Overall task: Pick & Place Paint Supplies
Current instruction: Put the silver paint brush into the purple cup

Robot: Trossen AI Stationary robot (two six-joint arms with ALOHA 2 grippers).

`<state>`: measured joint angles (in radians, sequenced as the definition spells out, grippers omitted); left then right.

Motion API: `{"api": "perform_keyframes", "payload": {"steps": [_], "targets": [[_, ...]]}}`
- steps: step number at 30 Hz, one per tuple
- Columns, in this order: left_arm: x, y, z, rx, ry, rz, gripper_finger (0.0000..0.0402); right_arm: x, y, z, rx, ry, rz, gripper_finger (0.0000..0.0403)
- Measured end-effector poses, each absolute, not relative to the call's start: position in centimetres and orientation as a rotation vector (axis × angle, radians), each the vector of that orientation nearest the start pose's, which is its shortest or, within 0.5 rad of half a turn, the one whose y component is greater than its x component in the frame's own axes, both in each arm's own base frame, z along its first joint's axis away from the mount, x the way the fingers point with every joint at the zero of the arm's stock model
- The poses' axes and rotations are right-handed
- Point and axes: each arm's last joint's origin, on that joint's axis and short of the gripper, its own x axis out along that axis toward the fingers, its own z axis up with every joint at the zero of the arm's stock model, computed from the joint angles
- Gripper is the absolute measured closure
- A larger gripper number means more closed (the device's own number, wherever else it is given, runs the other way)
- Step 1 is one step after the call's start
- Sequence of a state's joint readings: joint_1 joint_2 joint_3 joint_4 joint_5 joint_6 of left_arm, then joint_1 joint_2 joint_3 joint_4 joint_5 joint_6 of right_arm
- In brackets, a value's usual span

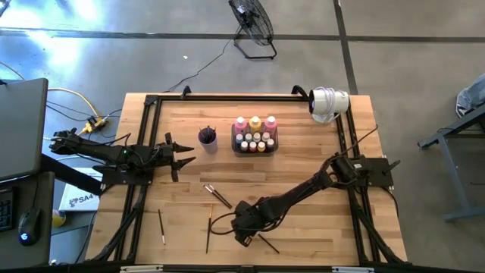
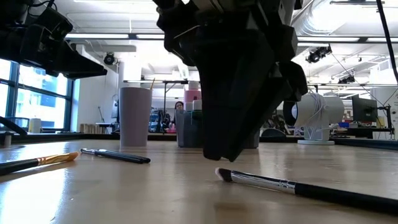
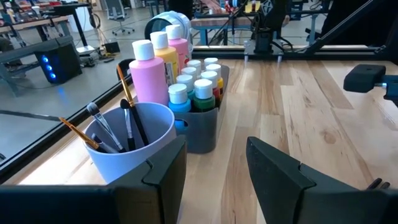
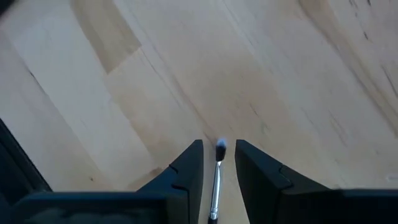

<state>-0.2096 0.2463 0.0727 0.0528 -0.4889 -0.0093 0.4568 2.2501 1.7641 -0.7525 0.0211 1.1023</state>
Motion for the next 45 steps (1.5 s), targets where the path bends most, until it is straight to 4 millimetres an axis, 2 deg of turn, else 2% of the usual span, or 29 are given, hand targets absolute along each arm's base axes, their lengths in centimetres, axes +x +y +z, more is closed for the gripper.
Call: {"api": "perform_keyframes", "payload": {"steps": [3,8,14,18,22,30,34,39,45], "targets": [[10.9,-0.9,17.3,0.032,0.113,0.280,0.0236,41.5,20.3,15.5,0.654,1.252,-0.318,0.0319],[10.9,-0.9,17.3,0.032,0.113,0.280,0.0236,41.7,20.6,14.1,0.658,1.292,-0.309,0.0319],[10.9,-0.9,17.3,0.034,0.116,0.284,0.0236,41.8,20.7,13.7,0.655,1.302,-0.302,0.0320],[10.9,-0.9,17.3,0.034,0.116,0.283,0.0236,41.8,20.6,13.6,0.637,1.308,-0.293,0.0342],[10.9,-0.9,17.3,0.034,0.116,0.283,0.0236,41.8,20.7,13.5,0.607,1.300,-0.278,0.0388],[10.9,-0.9,17.3,0.033,0.115,0.283,0.0236,41.7,20.6,14.0,0.595,1.310,-0.242,0.0398],[10.9,-0.9,17.3,0.033,0.115,0.283,0.0236,41.5,20.2,15.5,0.578,1.283,-0.236,0.0399],[10.9,-0.9,17.3,0.033,0.115,0.282,0.0236,41.0,19.7,19.4,0.543,1.171,-0.217,0.0399],[10.9,-0.9,17.3,0.033,0.115,0.279,0.0236,40.3,18.4,24.0,0.419,0.986,-0.234,0.0399]]}}
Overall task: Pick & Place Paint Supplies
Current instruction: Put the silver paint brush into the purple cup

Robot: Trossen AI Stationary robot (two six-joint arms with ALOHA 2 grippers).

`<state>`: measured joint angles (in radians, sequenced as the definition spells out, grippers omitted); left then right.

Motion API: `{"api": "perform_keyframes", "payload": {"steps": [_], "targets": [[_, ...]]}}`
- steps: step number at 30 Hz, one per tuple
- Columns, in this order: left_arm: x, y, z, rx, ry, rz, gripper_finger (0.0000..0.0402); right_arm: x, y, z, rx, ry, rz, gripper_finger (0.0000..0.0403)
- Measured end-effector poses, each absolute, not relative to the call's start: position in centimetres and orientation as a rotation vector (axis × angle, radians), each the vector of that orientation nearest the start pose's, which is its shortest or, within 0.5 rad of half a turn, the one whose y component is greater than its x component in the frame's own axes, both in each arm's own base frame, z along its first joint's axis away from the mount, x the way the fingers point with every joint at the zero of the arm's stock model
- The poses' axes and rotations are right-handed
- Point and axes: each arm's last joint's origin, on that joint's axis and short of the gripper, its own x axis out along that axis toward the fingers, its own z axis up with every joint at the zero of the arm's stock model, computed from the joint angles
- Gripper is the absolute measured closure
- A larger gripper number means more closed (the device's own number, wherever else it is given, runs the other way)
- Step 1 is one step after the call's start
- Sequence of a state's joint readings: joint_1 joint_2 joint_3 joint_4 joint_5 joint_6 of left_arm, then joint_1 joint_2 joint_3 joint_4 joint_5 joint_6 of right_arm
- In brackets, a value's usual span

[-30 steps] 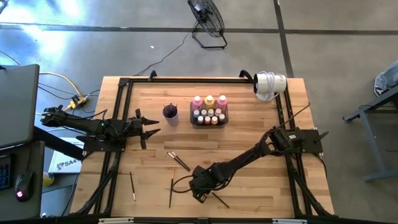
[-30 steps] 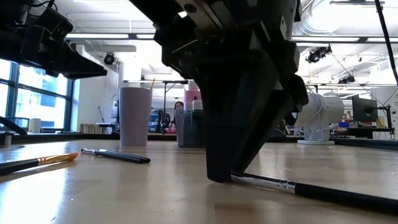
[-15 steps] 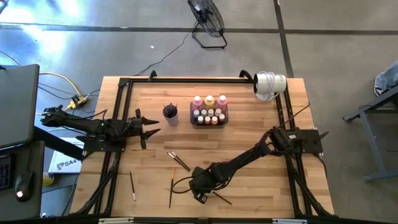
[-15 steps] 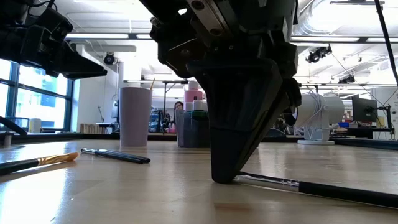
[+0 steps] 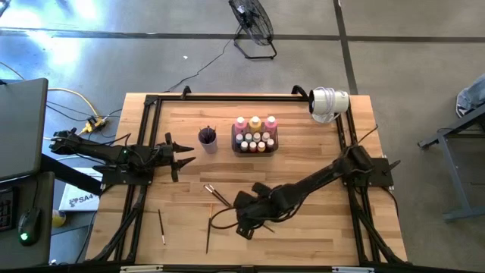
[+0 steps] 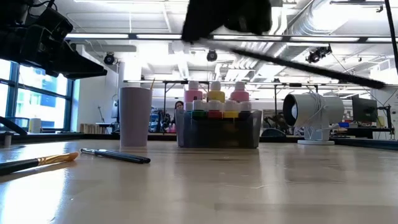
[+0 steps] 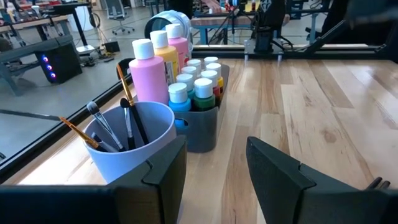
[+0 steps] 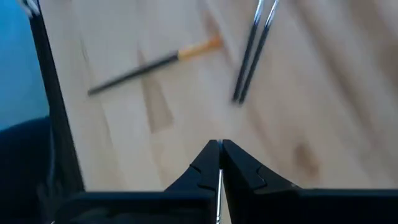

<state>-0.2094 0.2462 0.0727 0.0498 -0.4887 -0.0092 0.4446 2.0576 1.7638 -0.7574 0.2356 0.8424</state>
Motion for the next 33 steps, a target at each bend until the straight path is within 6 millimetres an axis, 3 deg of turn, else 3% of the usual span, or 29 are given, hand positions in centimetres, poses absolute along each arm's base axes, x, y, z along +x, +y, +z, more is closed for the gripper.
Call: {"api": "perform_keyframes", "payload": {"steps": [6,9,18,26,33], "targets": [[10.9,-0.9,17.3,0.033,0.115,0.280,0.0236,40.8,16.2,27.4,0.244,0.787,-0.245,0.0399],[10.9,-0.9,17.3,0.033,0.115,0.280,0.0236,41.7,14.7,29.7,0.162,0.636,-0.218,0.0399],[10.9,-0.9,17.3,0.035,0.116,0.280,0.0236,45.1,9.4,33.7,-0.034,0.257,-0.163,0.0399],[10.9,-0.9,17.3,0.036,0.117,0.281,0.0236,46.4,3.6,35.3,-0.044,0.101,-0.119,0.0399],[10.9,-0.9,17.3,0.038,0.117,0.284,0.0236,47.9,-1.2,33.8,-0.028,0.070,-0.142,0.0399]]}}
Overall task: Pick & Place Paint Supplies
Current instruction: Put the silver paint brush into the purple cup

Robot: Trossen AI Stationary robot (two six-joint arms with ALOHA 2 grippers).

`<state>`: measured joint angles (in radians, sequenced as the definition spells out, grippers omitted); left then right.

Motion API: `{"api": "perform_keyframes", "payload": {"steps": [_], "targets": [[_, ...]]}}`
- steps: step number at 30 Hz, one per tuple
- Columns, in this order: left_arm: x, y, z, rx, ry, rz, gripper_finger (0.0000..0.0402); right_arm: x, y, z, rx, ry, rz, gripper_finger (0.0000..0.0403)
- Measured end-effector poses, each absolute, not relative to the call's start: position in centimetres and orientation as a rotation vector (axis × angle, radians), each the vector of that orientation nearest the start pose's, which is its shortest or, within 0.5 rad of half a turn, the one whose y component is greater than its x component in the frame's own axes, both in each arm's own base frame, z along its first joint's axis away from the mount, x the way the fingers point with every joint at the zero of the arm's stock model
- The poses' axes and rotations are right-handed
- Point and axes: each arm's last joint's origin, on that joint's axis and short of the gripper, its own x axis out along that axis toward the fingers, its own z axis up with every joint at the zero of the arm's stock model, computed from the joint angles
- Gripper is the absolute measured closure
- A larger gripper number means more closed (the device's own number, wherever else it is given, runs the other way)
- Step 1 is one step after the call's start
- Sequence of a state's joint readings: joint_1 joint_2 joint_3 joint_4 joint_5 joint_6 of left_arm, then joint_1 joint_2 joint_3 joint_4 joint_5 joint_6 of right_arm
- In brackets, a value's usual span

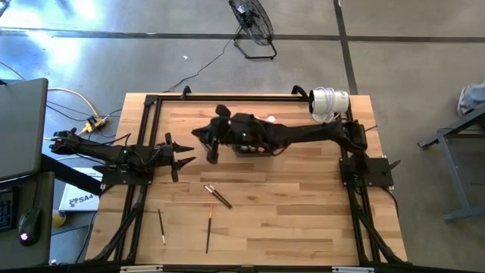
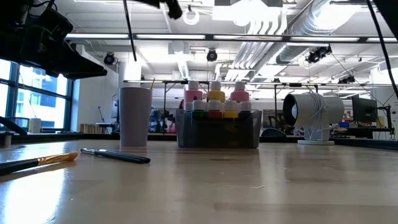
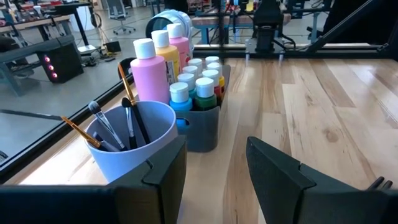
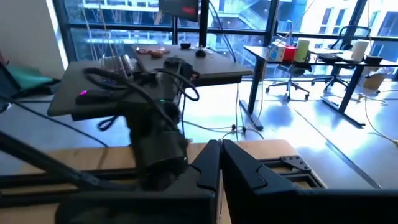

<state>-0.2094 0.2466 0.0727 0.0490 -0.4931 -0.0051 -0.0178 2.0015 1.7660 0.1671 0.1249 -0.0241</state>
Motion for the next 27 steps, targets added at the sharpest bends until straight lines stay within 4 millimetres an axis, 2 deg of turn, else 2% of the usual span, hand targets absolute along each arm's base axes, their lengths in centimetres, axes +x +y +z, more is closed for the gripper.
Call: {"api": "perform_keyframes", "payload": {"steps": [8,13,20,27], "targets": [[10.9,-0.9,17.3,0.038,0.117,0.283,0.0236,49.3,-5.3,31.4,-0.026,0.040,-0.195,0.0399],[10.9,-0.9,17.3,0.038,0.117,0.283,0.0236,49.7,-7.1,30.0,-0.007,0.050,-0.217,0.0399],[10.9,-0.9,17.3,0.047,0.119,0.282,0.0236,50.4,-8.4,28.3,0.003,0.061,-0.239,0.0399],[10.9,-0.9,17.3,0.048,0.118,0.282,0.0236,50.5,-8.5,27.3,0.001,0.101,-0.269,0.0399]]}}
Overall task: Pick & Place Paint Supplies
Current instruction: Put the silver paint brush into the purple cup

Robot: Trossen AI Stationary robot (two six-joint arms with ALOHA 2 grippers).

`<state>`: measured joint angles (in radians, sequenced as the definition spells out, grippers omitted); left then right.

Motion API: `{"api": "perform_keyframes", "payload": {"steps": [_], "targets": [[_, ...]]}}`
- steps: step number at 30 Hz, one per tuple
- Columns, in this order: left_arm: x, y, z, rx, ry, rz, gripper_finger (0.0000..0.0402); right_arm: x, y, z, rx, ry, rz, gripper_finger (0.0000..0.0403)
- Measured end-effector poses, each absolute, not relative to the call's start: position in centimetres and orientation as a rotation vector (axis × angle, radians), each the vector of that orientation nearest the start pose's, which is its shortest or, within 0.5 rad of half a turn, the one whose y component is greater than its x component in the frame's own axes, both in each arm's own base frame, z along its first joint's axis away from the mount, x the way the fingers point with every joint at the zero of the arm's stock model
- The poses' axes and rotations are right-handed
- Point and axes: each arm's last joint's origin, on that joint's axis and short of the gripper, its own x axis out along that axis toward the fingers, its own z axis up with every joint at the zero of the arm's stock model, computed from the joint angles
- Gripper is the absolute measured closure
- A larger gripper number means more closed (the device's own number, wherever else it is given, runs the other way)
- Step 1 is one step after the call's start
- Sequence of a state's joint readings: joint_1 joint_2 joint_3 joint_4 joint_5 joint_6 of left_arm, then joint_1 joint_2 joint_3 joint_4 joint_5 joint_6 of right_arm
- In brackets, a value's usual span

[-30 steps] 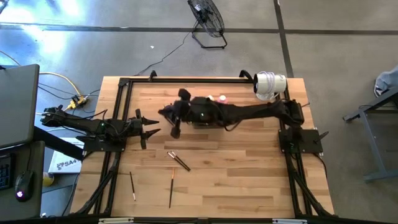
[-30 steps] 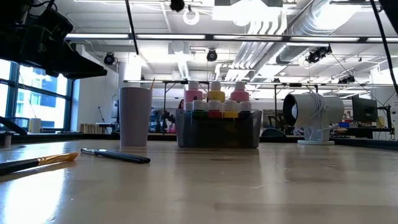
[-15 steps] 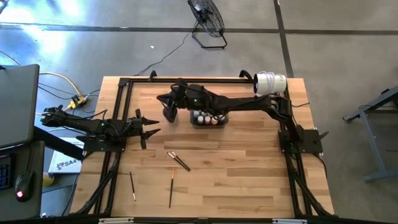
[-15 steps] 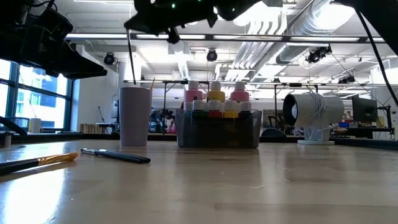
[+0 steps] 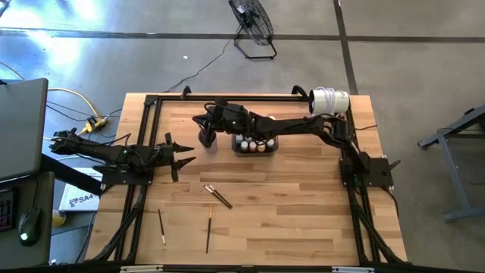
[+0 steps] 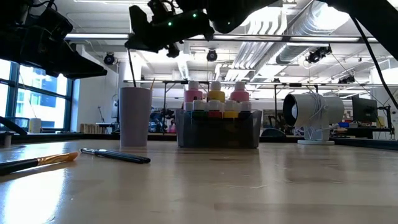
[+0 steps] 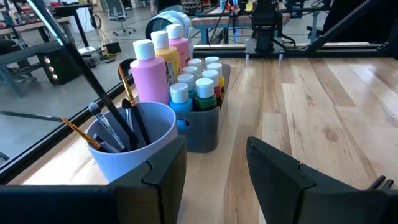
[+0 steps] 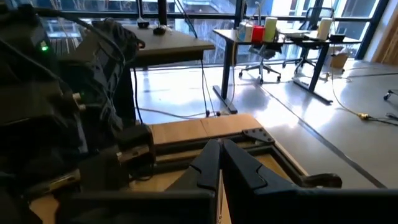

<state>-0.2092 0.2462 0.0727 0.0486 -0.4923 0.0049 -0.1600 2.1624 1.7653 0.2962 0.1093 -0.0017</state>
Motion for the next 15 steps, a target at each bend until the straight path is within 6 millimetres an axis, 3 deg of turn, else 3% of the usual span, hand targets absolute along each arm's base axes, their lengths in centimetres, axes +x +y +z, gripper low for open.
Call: {"api": "perform_keyframes", "payload": {"steps": [15], "targets": [[10.9,-0.9,17.3,0.049,0.119,0.282,0.0236,50.7,-8.6,26.1,0.007,0.165,-0.314,0.0399]]}}
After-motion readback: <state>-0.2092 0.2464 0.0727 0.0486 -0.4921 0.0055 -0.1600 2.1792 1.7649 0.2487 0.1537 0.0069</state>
